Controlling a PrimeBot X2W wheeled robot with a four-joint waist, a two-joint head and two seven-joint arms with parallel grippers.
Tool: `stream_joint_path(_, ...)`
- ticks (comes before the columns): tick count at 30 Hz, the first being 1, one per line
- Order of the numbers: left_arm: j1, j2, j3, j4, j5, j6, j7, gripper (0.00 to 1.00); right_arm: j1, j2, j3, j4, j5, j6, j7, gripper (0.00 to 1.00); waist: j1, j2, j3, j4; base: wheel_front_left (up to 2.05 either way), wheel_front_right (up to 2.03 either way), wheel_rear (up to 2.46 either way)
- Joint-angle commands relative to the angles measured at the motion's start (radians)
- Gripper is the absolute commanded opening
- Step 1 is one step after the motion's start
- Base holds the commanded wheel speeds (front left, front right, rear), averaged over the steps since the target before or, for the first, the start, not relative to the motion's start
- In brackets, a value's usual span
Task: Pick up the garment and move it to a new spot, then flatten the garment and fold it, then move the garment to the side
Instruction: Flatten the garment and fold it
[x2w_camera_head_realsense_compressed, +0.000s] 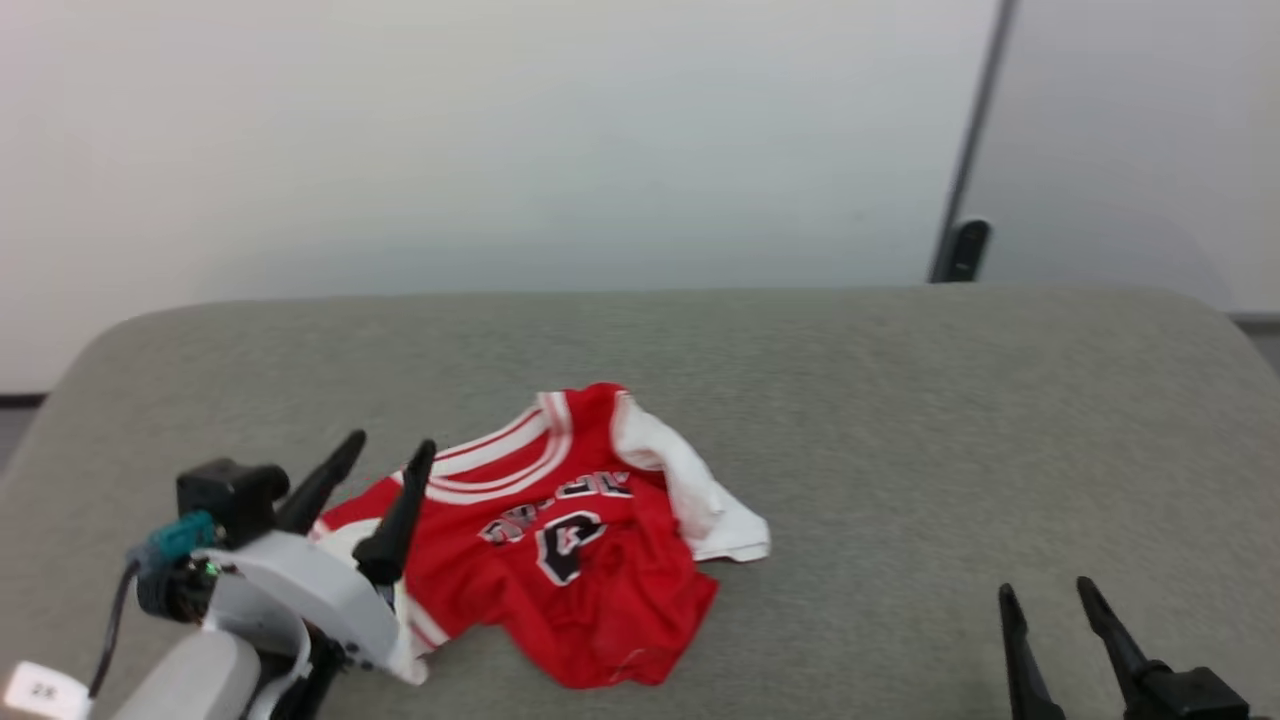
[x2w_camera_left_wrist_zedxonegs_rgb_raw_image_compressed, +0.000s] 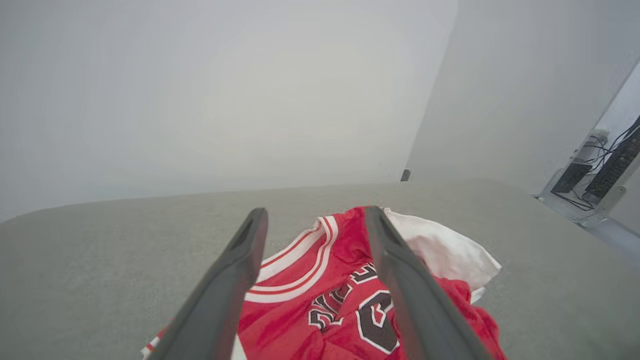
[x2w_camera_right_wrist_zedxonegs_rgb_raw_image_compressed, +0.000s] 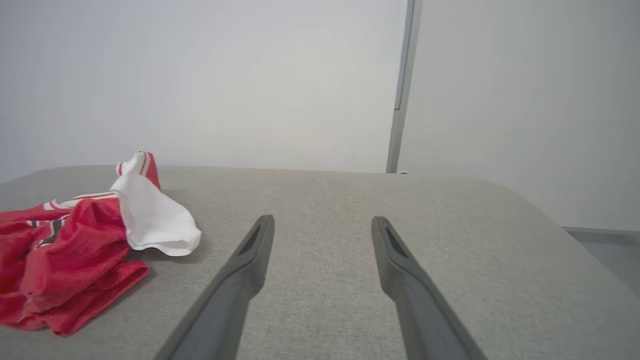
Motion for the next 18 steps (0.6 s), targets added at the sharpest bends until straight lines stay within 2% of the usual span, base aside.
stream_joint_path(1, -0.024, -0.006, 0.004, 0.026, 0.005, -0.001, -0.008, 1.0, -0.016, 0.001, 0.015, 0.002, -0.009, 0.0, -0.001, 1.0, 0.0, 0.0, -0.017, 0.088, 0.0, 0.0, 0.0)
stream_joint_path(12, -0.056, -0.029, 0.016, 0.143, 0.004, 0.029, -0.035, 1.0, -0.039, 0.002, 0.091, 0.046, -0.016, 0.0, -0.001, 1.0, 0.0, 0.0, -0.049, 0.3, 0.0, 0.0, 0.0)
stream_joint_path(18, -0.032, -0.048, 0.013, 0.163, 0.018, 0.044, -0.081, 1.0, -0.05, 0.002, 0.117, 0.063, -0.022, 0.0, -0.001, 1.0, 0.0, 0.0, -0.066, 0.374, 0.0, 0.0, 0.0)
